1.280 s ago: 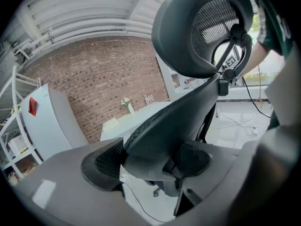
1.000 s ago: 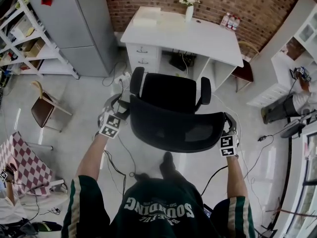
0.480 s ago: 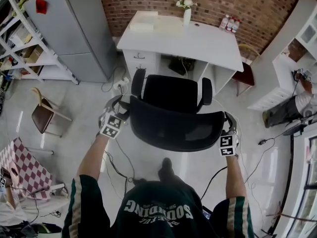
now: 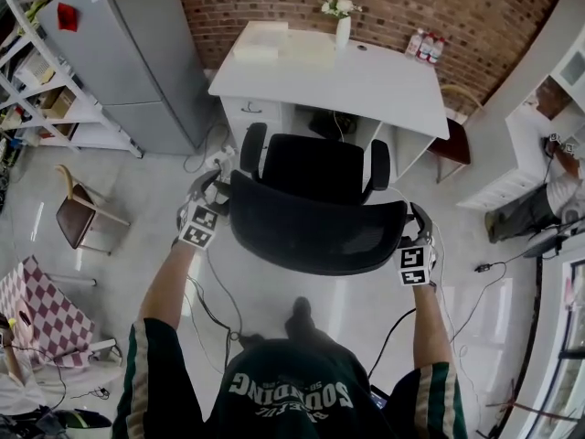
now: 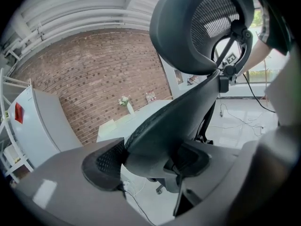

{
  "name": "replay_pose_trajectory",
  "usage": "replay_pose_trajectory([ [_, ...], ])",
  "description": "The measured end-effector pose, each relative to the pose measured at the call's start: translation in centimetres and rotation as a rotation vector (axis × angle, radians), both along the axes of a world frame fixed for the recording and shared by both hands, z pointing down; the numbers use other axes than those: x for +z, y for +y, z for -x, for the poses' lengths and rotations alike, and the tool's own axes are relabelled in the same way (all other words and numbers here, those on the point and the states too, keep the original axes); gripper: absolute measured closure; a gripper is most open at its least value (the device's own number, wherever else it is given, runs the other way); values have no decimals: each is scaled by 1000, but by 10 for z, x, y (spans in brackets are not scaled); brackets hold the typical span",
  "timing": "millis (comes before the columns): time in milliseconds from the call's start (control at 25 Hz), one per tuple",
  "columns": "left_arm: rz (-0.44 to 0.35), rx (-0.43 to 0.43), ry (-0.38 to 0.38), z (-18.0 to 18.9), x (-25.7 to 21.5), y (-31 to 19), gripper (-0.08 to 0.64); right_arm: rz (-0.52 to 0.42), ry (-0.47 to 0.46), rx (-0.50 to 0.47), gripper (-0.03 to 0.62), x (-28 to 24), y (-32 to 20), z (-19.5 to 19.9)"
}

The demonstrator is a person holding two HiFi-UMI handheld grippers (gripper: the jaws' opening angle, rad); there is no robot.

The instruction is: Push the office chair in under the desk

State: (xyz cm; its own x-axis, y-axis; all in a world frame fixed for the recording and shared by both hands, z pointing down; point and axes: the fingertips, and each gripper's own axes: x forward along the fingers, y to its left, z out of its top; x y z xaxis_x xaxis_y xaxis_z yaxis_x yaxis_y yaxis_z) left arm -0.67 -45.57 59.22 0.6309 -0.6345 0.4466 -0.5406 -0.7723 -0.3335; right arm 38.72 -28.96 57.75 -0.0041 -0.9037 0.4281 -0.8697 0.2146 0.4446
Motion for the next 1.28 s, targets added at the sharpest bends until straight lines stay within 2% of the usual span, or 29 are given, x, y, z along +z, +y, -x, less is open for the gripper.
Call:
replay_pose_trajectory([
  [360, 7, 10, -21, -27, -9, -29, 249, -44, 2, -11, 324, -4, -25, -22],
  [760, 14, -24, 10, -19, -7, -32, 244, -68, -48, -42, 324, -1, -25, -13],
  [1000, 67, -104, 85, 0, -3, -29, 233, -67, -72, 27, 311, -8, -9, -16],
  [1120, 85, -114, 123, 10, -2, -6, 235, -86, -104, 84, 315, -11, 17, -17],
  [1200, 78, -106, 145, 12, -6, 13, 247, -93, -141, 131, 344, -11, 36, -15],
  [1280, 74, -91, 159, 14, -7, 32, 272, -97, -170, 174, 414, -12, 52, -8],
])
